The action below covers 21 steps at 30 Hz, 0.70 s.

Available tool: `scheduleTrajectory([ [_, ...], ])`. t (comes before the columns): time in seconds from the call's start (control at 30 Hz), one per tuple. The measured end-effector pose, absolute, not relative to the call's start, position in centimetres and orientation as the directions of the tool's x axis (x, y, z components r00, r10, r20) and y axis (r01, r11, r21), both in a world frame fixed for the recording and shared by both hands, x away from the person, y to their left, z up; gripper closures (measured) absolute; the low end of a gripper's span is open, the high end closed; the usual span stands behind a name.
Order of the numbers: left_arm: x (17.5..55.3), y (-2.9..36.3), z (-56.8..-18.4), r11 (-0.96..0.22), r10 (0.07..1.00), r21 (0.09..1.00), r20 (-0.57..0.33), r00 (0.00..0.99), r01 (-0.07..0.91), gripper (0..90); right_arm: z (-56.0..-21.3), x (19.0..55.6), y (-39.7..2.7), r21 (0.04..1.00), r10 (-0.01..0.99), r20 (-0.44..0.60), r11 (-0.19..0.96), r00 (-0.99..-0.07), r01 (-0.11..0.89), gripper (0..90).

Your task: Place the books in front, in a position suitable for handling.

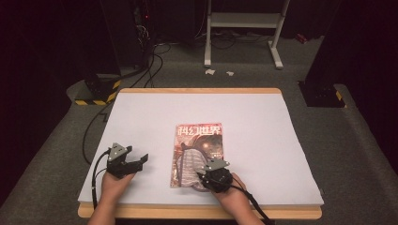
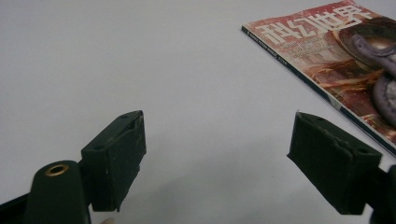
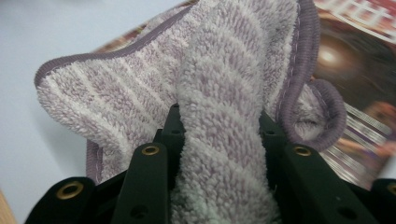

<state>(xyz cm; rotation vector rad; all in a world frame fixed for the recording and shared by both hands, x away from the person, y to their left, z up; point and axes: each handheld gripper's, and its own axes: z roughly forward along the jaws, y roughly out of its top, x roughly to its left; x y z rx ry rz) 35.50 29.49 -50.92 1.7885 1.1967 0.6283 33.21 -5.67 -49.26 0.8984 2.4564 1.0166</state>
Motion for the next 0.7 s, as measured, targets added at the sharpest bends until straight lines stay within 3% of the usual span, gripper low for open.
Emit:
scheduleTrajectory([
  [0.43, 35.5, 29.5, -50.9, -0.158, 0.909, 0.867, -0.059, 0.413, 0.473, 19.0, -49.4, 32.6, -0.1, 0.724, 0.588, -0.069, 0.585, -0.806, 0.365, 65.6],
  [0.7, 35.5, 29.5, -50.9, -0.16, 0.909, 0.867, -0.056, 0.412, 0.471, 19.1, -49.4, 32.8, -1.2, 0.722, 0.604, -0.067, 0.579, -0.794, 0.379, 65.5],
])
